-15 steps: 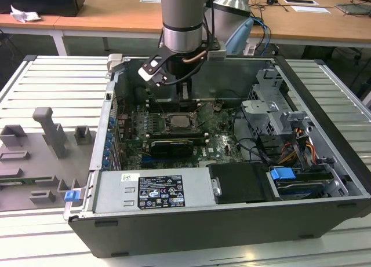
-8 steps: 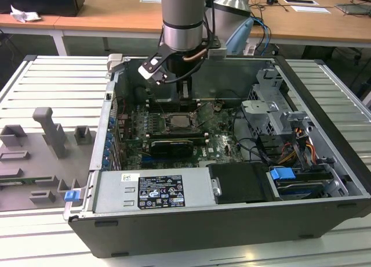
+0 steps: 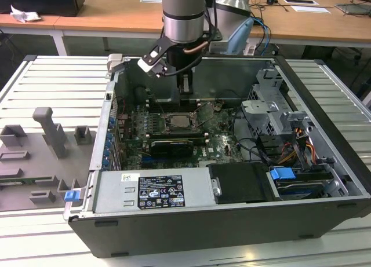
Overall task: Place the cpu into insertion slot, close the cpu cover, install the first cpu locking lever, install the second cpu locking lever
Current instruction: 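Close the cpu cover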
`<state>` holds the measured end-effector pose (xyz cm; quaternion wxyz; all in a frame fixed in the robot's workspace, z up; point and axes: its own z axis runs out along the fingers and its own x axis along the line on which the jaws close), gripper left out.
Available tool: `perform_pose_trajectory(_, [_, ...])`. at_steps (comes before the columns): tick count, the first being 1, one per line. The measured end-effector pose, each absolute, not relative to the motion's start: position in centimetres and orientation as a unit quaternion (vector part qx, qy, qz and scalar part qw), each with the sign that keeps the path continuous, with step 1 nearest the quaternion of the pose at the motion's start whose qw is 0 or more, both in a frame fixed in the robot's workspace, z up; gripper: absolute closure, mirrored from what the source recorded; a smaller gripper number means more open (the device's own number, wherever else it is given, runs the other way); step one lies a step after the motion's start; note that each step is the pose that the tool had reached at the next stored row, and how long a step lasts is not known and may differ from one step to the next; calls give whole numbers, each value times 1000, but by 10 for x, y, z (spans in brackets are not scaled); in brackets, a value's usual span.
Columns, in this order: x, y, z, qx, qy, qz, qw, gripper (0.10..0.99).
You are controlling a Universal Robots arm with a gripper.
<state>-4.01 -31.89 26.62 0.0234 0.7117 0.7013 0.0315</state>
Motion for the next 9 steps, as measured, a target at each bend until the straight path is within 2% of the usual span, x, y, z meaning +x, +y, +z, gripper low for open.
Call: perform_pose_trajectory(9, [-38, -319, 279, 712, 701, 31, 23, 980])
